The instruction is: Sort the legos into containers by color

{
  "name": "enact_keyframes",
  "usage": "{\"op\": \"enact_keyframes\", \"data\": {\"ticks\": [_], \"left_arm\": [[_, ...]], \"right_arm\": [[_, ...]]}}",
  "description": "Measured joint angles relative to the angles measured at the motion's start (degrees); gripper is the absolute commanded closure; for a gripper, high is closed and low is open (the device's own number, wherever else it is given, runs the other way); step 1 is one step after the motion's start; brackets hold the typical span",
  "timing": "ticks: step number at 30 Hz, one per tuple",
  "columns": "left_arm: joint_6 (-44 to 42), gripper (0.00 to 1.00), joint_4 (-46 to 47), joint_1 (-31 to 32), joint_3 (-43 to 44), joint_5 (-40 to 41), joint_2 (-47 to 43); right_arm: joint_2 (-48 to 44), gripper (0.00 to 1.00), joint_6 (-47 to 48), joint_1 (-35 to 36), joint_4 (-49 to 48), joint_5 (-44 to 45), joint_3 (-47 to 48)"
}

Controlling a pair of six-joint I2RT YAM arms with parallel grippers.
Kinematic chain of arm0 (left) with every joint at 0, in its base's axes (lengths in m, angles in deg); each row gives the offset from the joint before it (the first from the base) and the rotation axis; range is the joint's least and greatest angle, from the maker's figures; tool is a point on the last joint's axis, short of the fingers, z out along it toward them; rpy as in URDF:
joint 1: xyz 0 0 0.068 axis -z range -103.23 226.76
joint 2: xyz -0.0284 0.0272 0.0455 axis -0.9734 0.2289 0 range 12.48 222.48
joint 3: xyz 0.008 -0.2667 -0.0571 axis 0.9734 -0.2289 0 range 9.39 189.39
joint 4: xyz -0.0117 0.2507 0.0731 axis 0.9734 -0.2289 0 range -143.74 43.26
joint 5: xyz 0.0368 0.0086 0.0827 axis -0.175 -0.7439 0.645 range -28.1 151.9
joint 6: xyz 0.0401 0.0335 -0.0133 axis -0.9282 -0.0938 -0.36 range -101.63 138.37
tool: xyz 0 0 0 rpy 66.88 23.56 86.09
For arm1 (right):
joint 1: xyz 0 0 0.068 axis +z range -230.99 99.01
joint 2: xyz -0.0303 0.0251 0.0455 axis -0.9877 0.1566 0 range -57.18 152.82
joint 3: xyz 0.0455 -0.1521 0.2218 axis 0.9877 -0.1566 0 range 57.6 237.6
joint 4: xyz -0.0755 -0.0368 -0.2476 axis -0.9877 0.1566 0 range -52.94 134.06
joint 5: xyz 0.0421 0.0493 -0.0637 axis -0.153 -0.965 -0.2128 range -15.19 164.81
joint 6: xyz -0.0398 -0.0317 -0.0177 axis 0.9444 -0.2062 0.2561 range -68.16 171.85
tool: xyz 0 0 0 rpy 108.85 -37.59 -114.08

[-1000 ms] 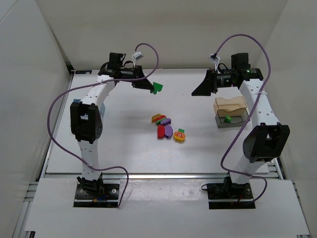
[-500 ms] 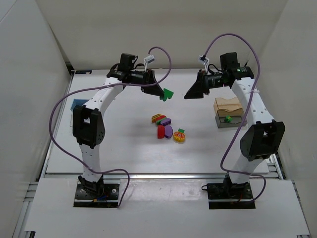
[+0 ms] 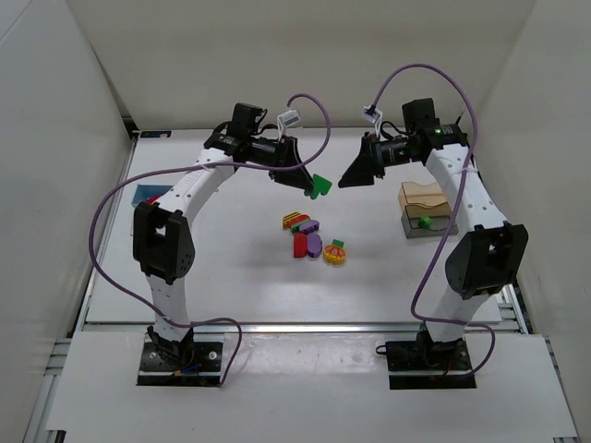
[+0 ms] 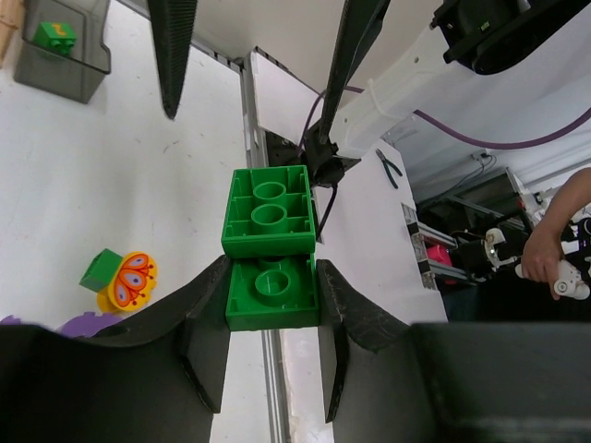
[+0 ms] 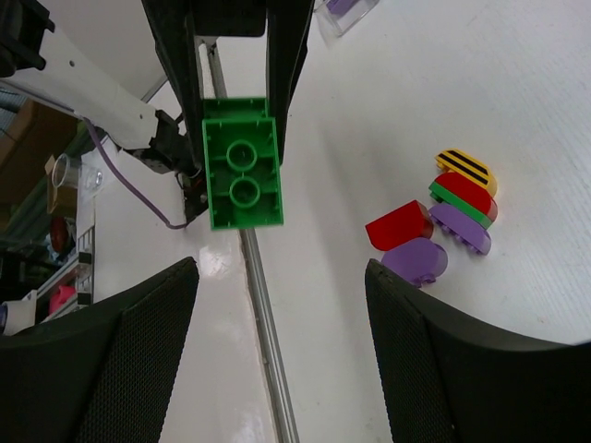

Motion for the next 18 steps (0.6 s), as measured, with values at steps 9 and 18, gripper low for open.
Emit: {"op": "enact_keyframes", "data": {"ticks": [9,18], "left_arm": [[-5.1,0.88,-4.9,2.5,-0.5,1.5,-1.1],[-7.4,0.88,-6.8,2.5,-0.5,2.9,-1.1]], "right_arm": [[0.3,0.24,-0.4,3.2,0.0,0.0,0.8],[0.3,0.31,1.9,7.8,1.4,0.5,0.8]]}}
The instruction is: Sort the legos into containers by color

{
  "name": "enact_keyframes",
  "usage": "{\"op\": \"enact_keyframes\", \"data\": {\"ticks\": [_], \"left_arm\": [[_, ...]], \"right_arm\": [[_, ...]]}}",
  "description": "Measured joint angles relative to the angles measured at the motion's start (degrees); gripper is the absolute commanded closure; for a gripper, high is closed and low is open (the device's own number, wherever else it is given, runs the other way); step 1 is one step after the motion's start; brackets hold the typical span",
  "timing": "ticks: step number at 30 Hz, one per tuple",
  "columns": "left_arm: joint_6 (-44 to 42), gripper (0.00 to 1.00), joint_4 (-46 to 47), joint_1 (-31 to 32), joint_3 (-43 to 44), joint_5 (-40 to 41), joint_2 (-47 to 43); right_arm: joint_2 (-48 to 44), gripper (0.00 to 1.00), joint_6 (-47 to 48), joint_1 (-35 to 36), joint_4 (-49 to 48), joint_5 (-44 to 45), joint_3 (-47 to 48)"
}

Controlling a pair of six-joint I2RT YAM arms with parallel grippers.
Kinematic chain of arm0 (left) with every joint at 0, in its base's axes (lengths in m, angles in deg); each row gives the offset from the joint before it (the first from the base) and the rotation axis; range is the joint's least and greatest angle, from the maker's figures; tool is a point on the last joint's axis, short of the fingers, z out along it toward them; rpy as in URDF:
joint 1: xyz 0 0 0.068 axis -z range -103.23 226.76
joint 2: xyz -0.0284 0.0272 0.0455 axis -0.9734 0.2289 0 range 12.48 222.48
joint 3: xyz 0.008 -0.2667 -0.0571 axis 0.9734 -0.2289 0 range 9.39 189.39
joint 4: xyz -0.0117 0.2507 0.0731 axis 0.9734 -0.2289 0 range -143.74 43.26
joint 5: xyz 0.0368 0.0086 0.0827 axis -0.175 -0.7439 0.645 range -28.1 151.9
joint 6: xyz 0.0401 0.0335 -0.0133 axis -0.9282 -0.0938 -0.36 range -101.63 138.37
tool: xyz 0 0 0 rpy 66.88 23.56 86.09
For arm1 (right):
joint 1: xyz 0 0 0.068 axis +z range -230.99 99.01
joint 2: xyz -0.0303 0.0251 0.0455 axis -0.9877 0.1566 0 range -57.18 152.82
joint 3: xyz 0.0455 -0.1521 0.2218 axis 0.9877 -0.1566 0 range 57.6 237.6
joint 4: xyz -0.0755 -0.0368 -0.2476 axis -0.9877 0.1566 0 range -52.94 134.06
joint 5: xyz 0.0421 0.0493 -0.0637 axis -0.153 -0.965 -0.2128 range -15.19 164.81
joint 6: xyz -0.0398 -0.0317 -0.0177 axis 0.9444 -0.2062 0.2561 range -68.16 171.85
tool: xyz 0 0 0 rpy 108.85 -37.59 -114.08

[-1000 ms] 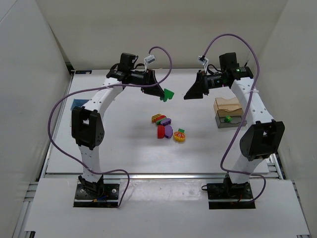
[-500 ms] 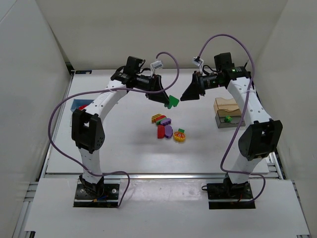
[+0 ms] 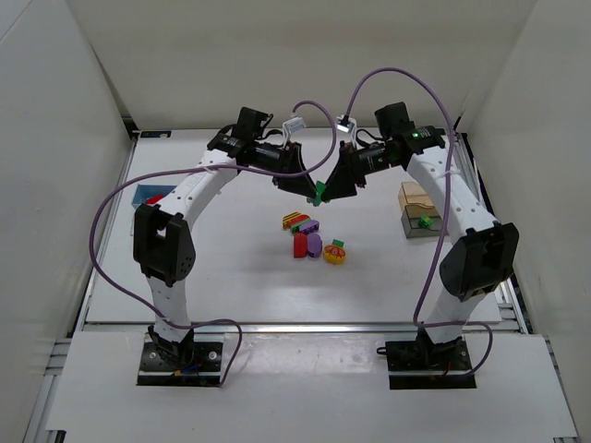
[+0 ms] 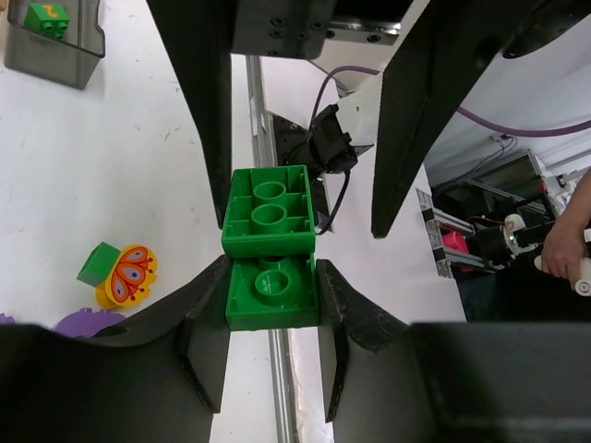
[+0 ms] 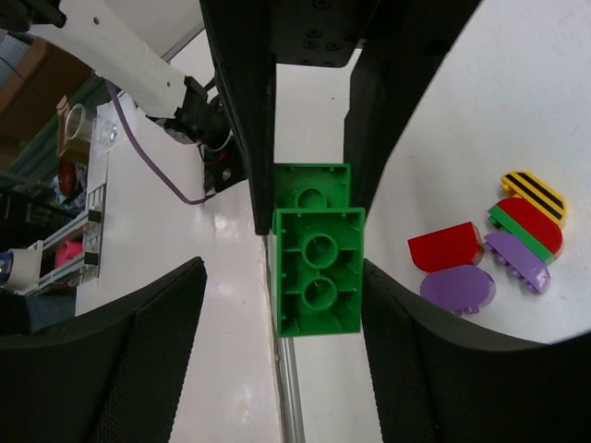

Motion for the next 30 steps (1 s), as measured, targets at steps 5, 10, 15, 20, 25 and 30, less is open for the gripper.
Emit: {"op": "enact_keyframes", "data": {"ticks": [5,10,15,20,25,30], "left_arm": [[-1.0,0.88,-1.2,0.0,0.0,-0.1,-0.1],[-2.0,0.89,-1.4,0.3,0.0,-0.1,-0.5],[-3.1,0.89,-1.9,0.5,-0.1,-0.1,-0.8],[-6.8,0.90,-3.4,0.8,-1.4,0.6,-2.1],[-11.3,0.90,-7.8,1.8,-4.8,3.4,-3.5],[-13.4,0.90,-10.1,2.9,-5.7,5.1,-3.5]], "right_arm": [[0.0,0.52,1.0,0.7,0.1,0.7,-0.2],[0.3,0.71,1.1,0.4,0.2,0.8,-0.2],[0.3,0.96,0.9,0.4,0.1,0.3,-0.2],[0.3,1.00,-1.6,-0.5,-0.2,-1.1,-0.2],[0.3,1.00,-6.8,-6.0,-4.7,-3.5,-0.1],[0.3,1.00,-8.3,-12.0,-6.1,-3.3,-0.1]]}}
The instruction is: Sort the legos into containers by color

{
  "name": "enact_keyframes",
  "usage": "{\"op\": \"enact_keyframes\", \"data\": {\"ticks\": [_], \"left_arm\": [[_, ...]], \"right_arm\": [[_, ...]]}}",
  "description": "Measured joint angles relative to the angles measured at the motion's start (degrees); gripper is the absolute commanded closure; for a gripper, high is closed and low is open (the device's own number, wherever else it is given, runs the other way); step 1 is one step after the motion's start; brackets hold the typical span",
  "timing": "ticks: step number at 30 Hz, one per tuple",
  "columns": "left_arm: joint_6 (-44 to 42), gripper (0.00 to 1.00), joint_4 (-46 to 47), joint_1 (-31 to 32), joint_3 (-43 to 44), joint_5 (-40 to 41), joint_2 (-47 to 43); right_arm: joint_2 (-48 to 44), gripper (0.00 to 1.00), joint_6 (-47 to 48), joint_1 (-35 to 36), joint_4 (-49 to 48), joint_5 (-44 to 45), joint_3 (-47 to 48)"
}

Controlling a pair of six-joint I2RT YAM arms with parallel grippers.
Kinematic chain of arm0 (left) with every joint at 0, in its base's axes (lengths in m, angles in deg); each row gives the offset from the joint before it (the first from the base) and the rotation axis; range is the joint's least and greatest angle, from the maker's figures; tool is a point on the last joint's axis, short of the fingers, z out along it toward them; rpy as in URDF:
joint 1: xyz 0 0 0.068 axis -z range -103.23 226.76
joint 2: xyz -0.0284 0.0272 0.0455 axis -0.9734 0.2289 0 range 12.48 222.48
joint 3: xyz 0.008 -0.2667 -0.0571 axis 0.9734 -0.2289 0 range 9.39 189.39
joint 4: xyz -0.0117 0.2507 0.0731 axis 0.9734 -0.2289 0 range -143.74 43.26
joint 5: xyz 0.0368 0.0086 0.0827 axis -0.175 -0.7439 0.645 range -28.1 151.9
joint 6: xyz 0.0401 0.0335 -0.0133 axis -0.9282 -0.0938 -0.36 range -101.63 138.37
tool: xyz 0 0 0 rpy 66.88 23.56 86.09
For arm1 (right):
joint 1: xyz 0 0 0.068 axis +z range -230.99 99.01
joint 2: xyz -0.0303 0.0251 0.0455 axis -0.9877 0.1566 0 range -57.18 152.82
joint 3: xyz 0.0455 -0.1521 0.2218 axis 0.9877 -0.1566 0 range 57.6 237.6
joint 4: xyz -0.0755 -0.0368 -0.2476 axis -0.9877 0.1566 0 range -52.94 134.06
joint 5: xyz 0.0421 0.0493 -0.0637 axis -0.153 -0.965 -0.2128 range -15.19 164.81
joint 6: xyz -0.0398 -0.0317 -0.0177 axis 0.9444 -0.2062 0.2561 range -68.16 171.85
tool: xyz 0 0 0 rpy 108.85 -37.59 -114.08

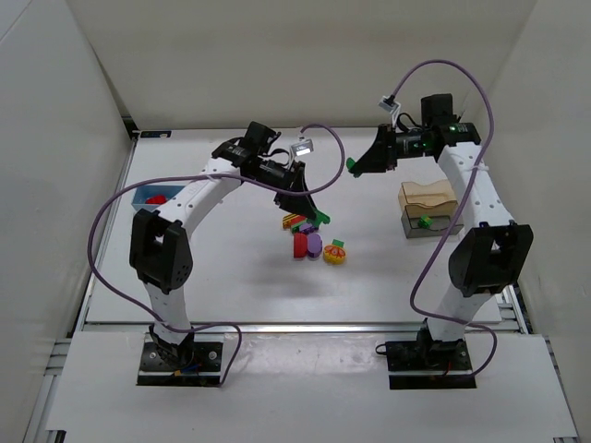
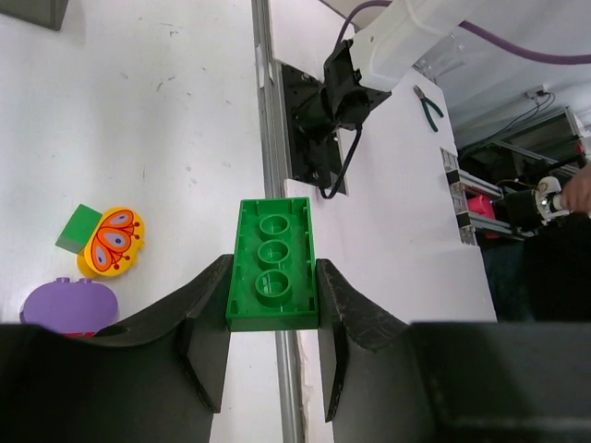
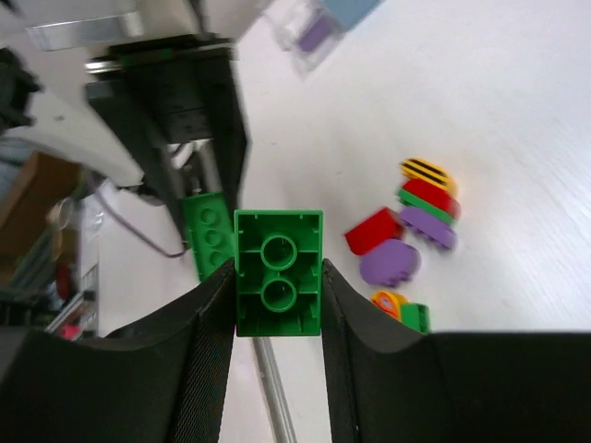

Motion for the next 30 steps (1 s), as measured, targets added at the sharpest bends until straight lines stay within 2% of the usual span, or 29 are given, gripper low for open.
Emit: {"op": "enact_keyframes", "data": {"ticks": [4,9,15,23,30], "left_arm": [[-0.6,0.90,-0.4,0.2,0.0,1.0,-0.2],[-0.8,0.90,-0.6,0.2,0.0,2.9,-0.5],[-0.8,0.90,-0.7,0.2,0.0,5.2,-2.0],[-0.9,0.90,-0.7,0.2,0.0,7.0,-2.3],[-1.0,0.90,-0.8,-0.2,0.0,7.5,-2.3]], "right_arm": [[-1.2,1.00,6.5,-3.1,2.9,6.3,-1.5],[-5.6,1.00,14.1,-7.1,6.3,21.8,-8.8],[-9.8,1.00,18.8,-12.2,5.6,38.1,-17.7],[-8.0,1.00,20.1,-15.4,3.8,48.3,-20.6],[-4.7,0.92,20.2,-16.5,1.7,53.6,-20.8]]}}
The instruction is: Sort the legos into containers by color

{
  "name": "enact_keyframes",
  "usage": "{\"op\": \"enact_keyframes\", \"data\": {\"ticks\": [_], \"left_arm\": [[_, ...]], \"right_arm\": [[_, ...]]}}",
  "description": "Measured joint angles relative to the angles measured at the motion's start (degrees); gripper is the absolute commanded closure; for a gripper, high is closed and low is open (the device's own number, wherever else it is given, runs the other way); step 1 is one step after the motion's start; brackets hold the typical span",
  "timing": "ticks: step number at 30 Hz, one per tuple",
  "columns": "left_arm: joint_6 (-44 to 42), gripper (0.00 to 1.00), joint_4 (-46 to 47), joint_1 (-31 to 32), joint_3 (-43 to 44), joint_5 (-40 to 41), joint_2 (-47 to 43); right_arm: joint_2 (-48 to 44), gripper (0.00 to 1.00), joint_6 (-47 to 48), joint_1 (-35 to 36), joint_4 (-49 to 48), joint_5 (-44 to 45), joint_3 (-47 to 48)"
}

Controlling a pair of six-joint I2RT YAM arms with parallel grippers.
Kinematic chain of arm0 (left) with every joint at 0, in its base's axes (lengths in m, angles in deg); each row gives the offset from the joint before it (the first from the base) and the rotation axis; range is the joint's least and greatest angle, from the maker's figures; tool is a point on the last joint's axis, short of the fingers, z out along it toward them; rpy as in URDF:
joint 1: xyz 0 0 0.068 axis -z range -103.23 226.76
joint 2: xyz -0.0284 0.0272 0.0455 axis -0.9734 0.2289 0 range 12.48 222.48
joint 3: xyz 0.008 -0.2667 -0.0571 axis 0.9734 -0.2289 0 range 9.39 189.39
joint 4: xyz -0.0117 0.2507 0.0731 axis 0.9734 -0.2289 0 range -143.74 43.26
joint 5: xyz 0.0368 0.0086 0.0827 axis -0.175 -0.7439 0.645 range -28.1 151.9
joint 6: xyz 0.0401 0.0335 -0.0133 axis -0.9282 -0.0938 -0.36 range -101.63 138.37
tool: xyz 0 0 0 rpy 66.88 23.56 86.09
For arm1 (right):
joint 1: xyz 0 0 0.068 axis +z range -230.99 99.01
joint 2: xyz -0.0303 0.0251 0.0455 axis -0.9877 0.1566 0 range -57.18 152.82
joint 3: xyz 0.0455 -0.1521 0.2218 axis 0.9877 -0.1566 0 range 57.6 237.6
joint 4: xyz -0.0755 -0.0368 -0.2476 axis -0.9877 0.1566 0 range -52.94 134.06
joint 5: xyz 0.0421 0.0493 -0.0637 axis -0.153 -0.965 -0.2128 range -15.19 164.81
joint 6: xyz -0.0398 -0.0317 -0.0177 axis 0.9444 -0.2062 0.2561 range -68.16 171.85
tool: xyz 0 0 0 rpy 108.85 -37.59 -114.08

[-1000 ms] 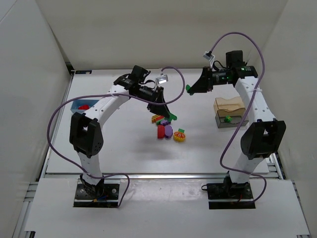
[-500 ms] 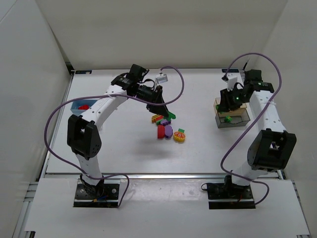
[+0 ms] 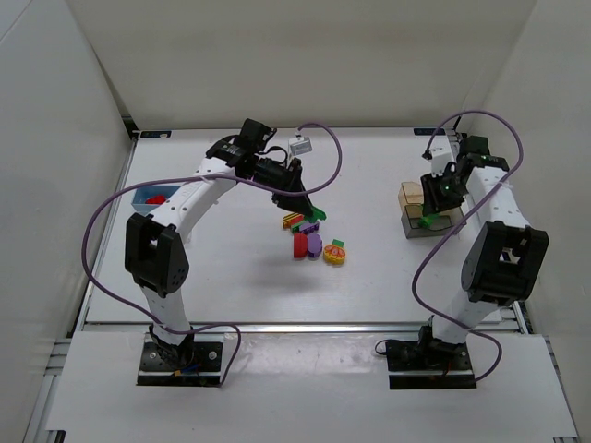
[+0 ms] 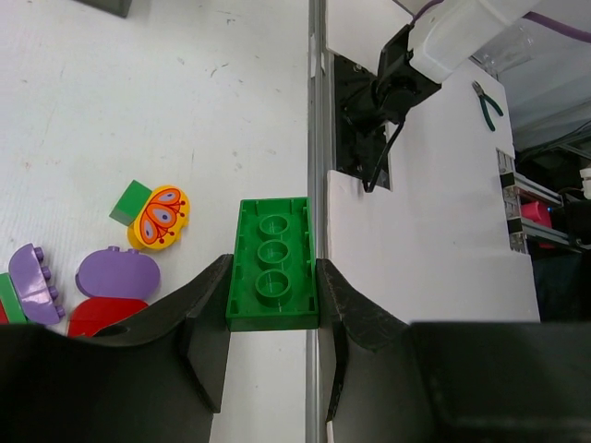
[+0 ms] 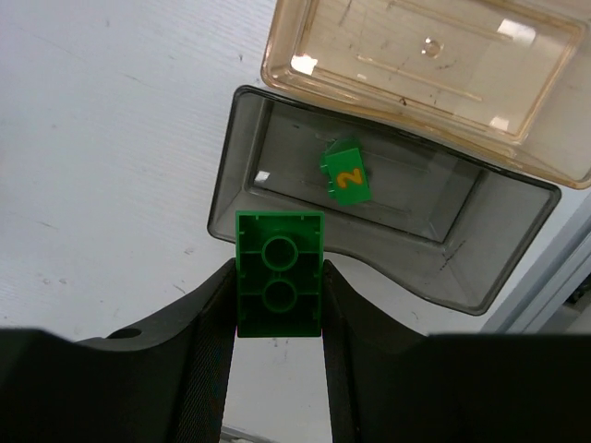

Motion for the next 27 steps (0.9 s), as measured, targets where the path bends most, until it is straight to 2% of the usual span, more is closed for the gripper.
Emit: {"op": "enact_keyframes", "data": {"ticks": [5,8,9,11,12,15,23,27], "left_arm": [[0.0,0.90,0.0,-0.2,0.4,0.4,0.0],[0.0,0.90,0.0,-0.2,0.5,0.7,0.0],[0.0,0.90,0.0,-0.2,0.5,0.8,0.0],[0.0,0.90,0.0,-0.3,0.5,0.9,0.0],[0.0,0.90,0.0,-0.4,0.5,1.0,0.0],[0.0,0.90,0.0,-0.6,0.5,1.1,0.0],[-0.2,0.90,0.0,-0.7,0.5,1.1,0.0],[-0.3,0.90,0.0,-0.7,0.7,0.1,0.0]], "right_arm": [[3.2,0.84,0.2,0.0,0.0,0.7,0.0],[4.1,0.72,0.2,0.2,-0.1,0.9,0.0],[4.3,0.62,0.2,0.3,-0.2,0.9,0.0],[4.8,0.53,0.2,0.5,-0.3,1.0,0.0],[5.1,0.44,0.2,0.5,-0.3,0.9,0.0],[5.8,0.36,0.1,0.7,-0.5,1.2,0.1],[6.5,0.34,0.2,0.9,-0.1,0.3,2.0],[6.2,0.34,1.9,0.6,4.0,-10.1,7.1]]}}
